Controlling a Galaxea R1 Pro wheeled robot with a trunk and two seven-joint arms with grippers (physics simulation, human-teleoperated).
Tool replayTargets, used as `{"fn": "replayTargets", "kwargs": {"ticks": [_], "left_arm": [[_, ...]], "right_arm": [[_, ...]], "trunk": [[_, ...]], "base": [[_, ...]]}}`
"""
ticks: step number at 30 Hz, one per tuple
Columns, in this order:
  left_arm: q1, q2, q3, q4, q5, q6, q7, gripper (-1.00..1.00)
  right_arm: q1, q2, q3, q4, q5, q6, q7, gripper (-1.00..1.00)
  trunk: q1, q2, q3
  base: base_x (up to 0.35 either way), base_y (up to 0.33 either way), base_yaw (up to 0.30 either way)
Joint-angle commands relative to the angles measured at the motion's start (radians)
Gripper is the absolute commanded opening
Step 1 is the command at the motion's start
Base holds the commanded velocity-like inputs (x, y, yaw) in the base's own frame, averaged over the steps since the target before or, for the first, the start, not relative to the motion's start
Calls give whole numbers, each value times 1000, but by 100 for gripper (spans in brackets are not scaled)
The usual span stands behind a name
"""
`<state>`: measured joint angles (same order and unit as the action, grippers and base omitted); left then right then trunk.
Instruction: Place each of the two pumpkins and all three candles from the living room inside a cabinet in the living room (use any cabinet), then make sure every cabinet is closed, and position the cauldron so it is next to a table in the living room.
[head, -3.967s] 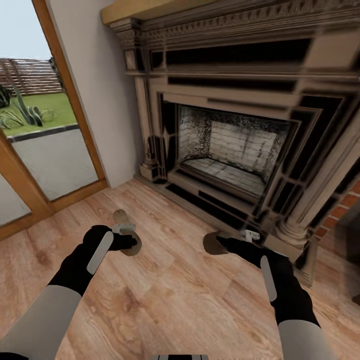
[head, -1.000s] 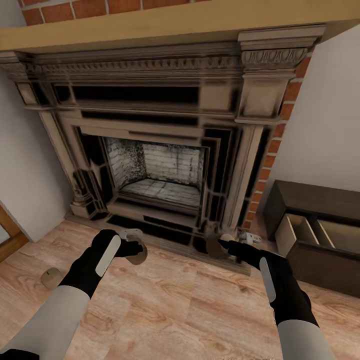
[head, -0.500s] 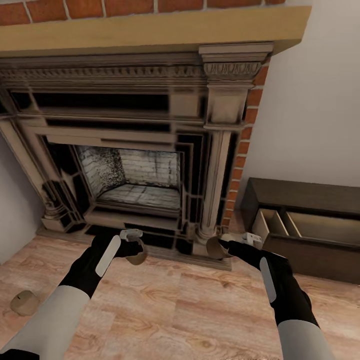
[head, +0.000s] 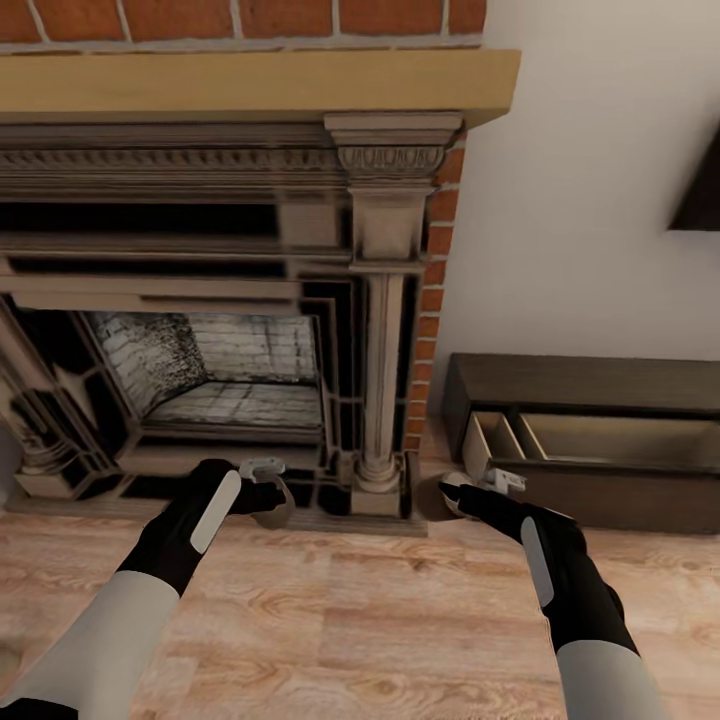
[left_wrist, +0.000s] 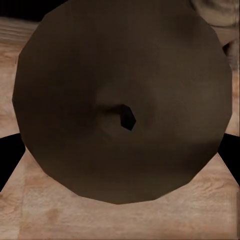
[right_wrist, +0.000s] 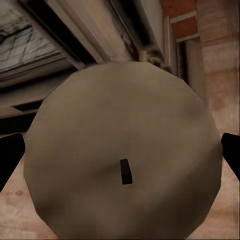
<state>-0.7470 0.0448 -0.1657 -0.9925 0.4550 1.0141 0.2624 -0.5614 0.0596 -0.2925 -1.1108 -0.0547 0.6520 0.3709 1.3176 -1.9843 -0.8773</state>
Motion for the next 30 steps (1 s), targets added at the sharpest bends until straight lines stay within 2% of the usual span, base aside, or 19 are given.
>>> {"fn": "replayTargets", "kwargs": {"ticks": [1,21,23,27,28,30], "left_arm": [[0,0,0,0,1,0,0,-100],[0,0,0,2,1,-1,0,-100],[0,0,0,2,1,-1,0,-100],[0,1,0,3,1,-2,0,-100],[0,0,0,3,1,-2,0,-100],[0,1,0,3,1,-2,0,-100]], "right_arm": [[0,0,-2,0,-4,0,0,-100],[0,0,-10,1,-5,0,-1,-100],[0,-1,-11,1,-4,0,-23,-100],[0,-1,-18,-1,-3,-5,-144,-100],[0,-1,-19,-3,-2,-6,-192,-100],[0,-1,-20,-5,-1,-8,-238,-100]], "trunk": [[-4,7,3],[-81,147,66],[-88,161,72],[-104,189,85],[-107,196,88],[-115,210,94]], "base": [[0,0,-284],[0,0,-284],[0,0,-284],[0,0,-284],[0,0,-284],[0,0,-284]]}}
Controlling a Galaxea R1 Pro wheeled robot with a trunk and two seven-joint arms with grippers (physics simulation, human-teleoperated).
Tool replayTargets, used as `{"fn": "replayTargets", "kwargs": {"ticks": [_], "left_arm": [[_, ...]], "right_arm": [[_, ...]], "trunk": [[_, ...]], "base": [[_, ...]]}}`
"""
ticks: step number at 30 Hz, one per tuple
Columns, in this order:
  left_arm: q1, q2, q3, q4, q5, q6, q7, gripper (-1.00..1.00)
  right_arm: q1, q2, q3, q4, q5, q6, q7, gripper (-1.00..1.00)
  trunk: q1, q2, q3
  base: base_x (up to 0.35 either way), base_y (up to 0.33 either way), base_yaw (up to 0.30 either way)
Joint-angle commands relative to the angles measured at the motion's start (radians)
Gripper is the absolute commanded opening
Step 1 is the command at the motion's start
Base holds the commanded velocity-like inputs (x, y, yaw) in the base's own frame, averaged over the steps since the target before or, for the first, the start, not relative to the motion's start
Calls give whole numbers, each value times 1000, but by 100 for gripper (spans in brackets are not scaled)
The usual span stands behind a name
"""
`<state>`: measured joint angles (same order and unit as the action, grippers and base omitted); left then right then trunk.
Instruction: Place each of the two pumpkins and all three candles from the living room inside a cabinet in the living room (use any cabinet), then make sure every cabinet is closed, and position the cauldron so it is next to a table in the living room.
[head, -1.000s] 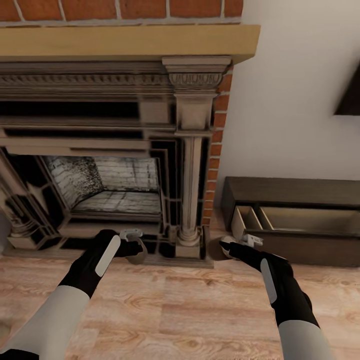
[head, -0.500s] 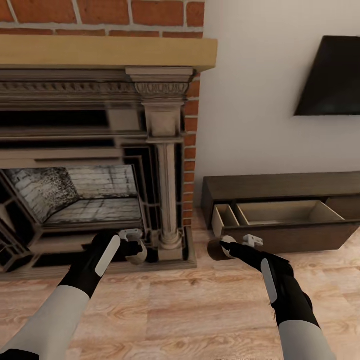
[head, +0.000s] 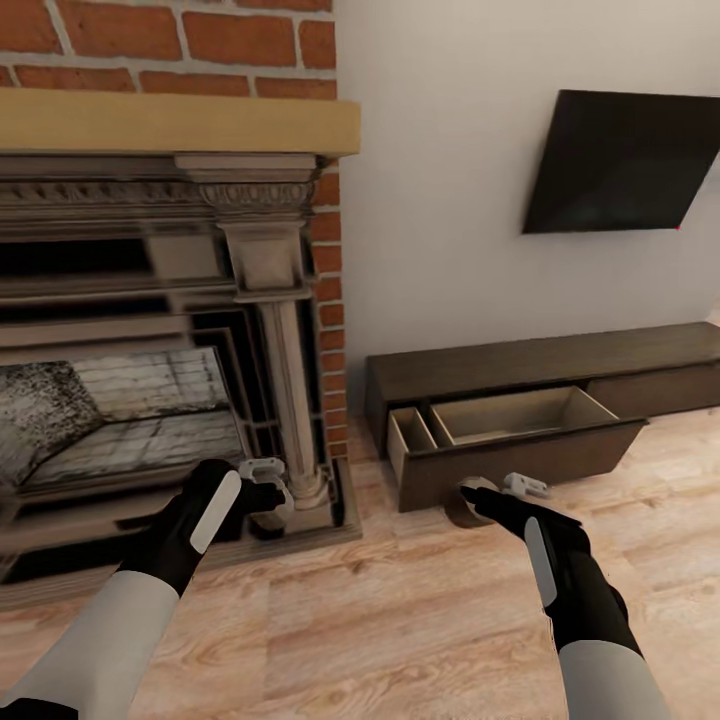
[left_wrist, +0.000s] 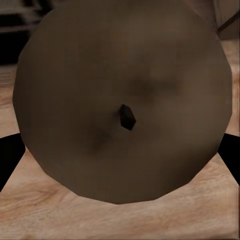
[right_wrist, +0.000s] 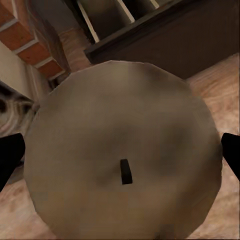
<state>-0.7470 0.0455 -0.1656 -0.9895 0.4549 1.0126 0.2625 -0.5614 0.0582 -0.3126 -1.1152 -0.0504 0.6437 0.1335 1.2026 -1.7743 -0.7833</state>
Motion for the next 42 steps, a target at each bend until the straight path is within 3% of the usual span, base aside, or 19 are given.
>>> {"fn": "replayTargets", "kwargs": {"ticks": [1,11,25,30,38,42], "left_arm": [[0,0,0,0,1,0,0,-100],[0,2,0,-1,1,0,0,-100],[0,5,0,-1,1,0,0,-100],[0,5,0,0,1,0,0,-100],[0,5,0,0,1,1,0,-100],[0,7,-2,-5,2,0,0,-100]], "right_arm": [[0,0,0,-1,-5,-1,-22,-100],[0,0,-2,-6,-3,-3,-118,-100],[0,0,-3,-6,-5,-4,-127,-100],[0,0,-32,-7,-6,-4,-126,-100],[0,0,-39,-9,-6,-4,-126,-100],[0,-1,-43,-8,-8,-4,-125,-100]], "trunk": [[-4,7,3],[-42,77,35],[-96,175,78],[-115,210,95],[-146,266,124],[-146,266,124]], "base": [[0,0,-284],[0,0,-284],[0,0,-284],[0,0,-284],[0,0,-207],[0,0,-3]]}}
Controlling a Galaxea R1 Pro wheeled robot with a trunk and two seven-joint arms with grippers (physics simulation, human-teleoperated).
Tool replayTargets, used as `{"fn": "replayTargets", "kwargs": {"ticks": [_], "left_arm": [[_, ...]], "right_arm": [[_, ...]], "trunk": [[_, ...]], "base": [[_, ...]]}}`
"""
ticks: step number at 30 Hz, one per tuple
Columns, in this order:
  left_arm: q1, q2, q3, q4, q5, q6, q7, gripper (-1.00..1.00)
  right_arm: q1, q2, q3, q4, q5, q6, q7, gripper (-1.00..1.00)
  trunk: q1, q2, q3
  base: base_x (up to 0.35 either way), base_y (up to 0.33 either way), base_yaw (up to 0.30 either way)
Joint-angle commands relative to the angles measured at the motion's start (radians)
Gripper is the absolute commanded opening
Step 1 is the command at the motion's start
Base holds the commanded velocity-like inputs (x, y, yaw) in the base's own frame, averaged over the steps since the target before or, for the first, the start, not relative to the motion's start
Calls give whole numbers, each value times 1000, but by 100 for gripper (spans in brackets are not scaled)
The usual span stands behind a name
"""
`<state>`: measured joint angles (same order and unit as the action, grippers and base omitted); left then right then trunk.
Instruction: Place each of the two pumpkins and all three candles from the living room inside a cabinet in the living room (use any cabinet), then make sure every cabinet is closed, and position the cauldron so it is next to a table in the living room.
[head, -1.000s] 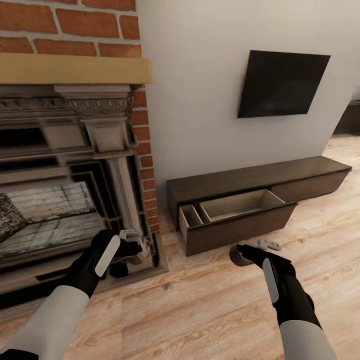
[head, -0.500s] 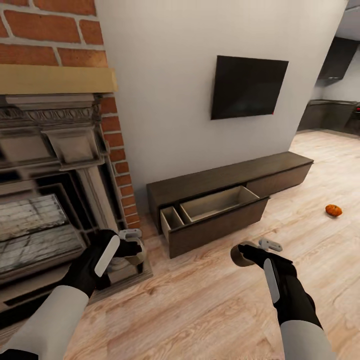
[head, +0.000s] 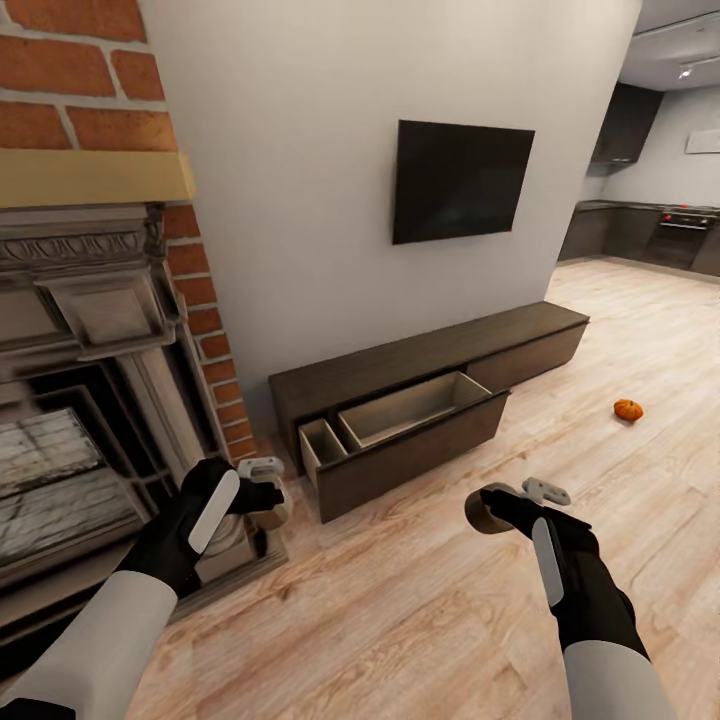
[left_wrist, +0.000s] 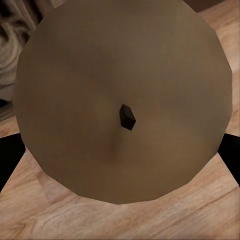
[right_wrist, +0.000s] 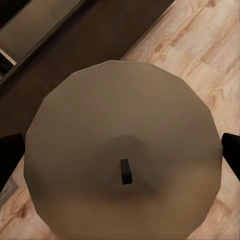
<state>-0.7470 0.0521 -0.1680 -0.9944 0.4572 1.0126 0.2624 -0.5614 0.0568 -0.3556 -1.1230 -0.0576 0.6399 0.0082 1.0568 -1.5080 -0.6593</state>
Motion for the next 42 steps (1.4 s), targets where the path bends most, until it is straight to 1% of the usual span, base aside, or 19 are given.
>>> {"fn": "replayTargets", "kwargs": {"ticks": [1,6,17,36,42], "left_arm": [[0,0,1,2,-1,0,0,-100],[0,0,0,4,-2,0,0,-100],[0,0,-1,5,-2,0,0,-100],[0,0,-1,5,-2,0,0,-100],[0,0,-2,5,-2,0,0,-100]], "right_arm": [[0,0,-1,0,-1,0,1,-100],[0,2,-1,0,-1,0,1,-100],[0,2,-2,-1,-2,0,1,-100],[0,3,-2,0,-2,0,1,-100],[0,3,-2,0,-2,0,1,-100]], "trunk": [[0,0,0],[0,0,0],[0,0,0],[0,0,0],[0,0,0]], "base": [[0,0,0],[106,0,0],[323,0,-20],[337,0,-271],[337,-78,-282]]}}
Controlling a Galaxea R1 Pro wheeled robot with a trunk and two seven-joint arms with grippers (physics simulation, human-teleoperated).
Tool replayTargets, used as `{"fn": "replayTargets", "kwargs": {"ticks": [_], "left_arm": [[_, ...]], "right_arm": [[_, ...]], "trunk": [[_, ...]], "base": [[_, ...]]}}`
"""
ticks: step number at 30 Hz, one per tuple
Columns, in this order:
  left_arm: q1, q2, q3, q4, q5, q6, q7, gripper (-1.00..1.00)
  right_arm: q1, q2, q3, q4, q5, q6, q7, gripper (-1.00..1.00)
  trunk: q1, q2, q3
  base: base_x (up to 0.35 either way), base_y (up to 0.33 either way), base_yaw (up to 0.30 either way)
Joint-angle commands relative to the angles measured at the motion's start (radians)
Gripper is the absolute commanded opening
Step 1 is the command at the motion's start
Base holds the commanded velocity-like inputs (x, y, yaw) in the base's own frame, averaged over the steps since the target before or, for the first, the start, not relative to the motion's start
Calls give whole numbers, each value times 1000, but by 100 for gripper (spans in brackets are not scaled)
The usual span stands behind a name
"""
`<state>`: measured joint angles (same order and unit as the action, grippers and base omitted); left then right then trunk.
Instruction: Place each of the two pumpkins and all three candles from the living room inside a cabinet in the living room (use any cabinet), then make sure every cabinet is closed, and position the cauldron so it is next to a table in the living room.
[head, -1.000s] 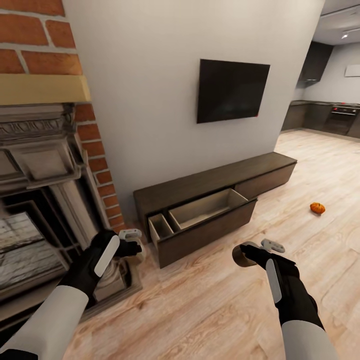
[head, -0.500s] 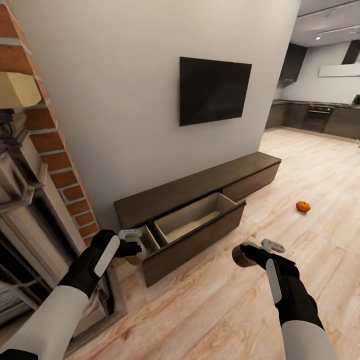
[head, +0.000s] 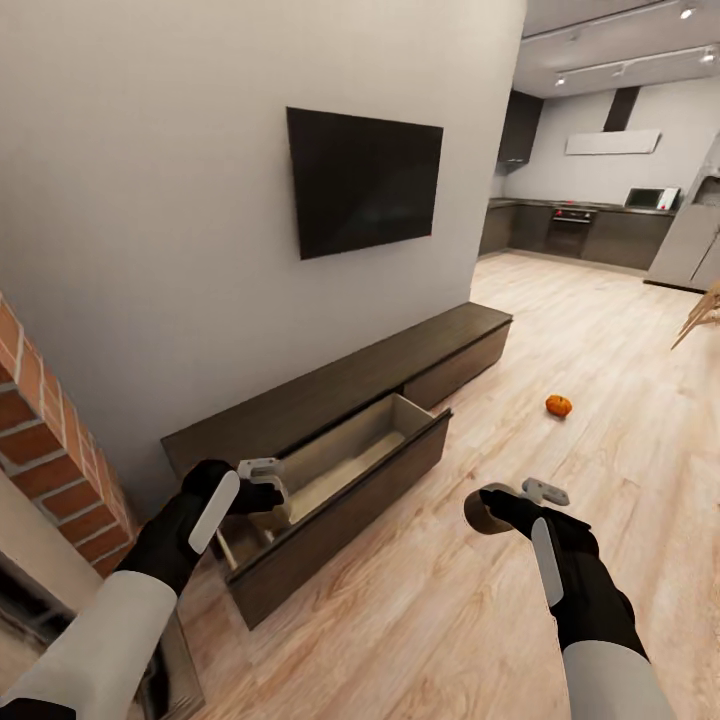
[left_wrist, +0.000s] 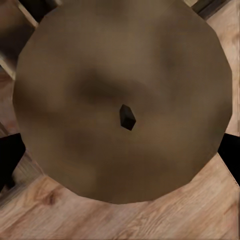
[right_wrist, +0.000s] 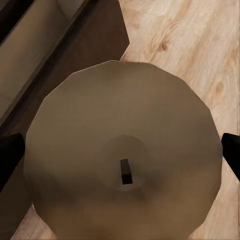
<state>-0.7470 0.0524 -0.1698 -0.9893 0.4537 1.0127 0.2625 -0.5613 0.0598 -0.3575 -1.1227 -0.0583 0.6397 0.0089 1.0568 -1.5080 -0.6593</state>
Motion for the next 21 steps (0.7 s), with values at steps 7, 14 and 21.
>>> {"fn": "replayTargets", "kwargs": {"ticks": [7,14,21], "left_arm": [[0,0,-3,0,0,0,0,-100],[0,0,-1,0,0,0,0,-100],[17,6,4,-1,-1,-2,0,-100]], "right_arm": [[0,0,0,0,-2,0,0,-100],[0,-1,0,0,-1,0,0,-100],[-6,0,3,15,0,1,5,-100]], "trunk": [[0,0,0],[0,0,0],[0,0,0]], "base": [[323,-147,-275],[297,-194,-271],[297,-113,-62]]}}
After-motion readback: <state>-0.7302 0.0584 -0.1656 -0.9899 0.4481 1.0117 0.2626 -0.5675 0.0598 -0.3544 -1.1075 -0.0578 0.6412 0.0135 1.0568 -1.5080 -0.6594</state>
